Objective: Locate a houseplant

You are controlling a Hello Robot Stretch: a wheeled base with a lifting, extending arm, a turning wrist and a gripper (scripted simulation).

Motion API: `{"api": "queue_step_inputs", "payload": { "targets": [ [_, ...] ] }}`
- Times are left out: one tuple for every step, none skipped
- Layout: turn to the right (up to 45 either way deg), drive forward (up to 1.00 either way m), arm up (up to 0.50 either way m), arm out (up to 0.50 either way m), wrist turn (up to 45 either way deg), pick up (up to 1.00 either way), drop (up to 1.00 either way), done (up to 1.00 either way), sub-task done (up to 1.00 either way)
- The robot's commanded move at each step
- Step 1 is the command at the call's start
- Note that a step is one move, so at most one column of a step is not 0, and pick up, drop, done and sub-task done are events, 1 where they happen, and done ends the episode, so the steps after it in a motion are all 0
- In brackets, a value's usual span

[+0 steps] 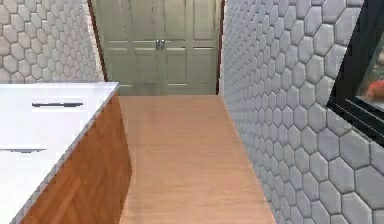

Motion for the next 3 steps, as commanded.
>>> {"api": "queue_step_inputs", "payload": {
  "targets": [
    [0.0,0.95,0.00,0.00,0.0,0.00,0.00,0.00,0.00],
    [-45.0,0.00,0.00,0.00,0.0,0.00,0.00,0.00,0.00],
    [-42.0,0.00,0.00,0.00,0.0,0.00,0.00,0.00,0.00]
  ]
}}
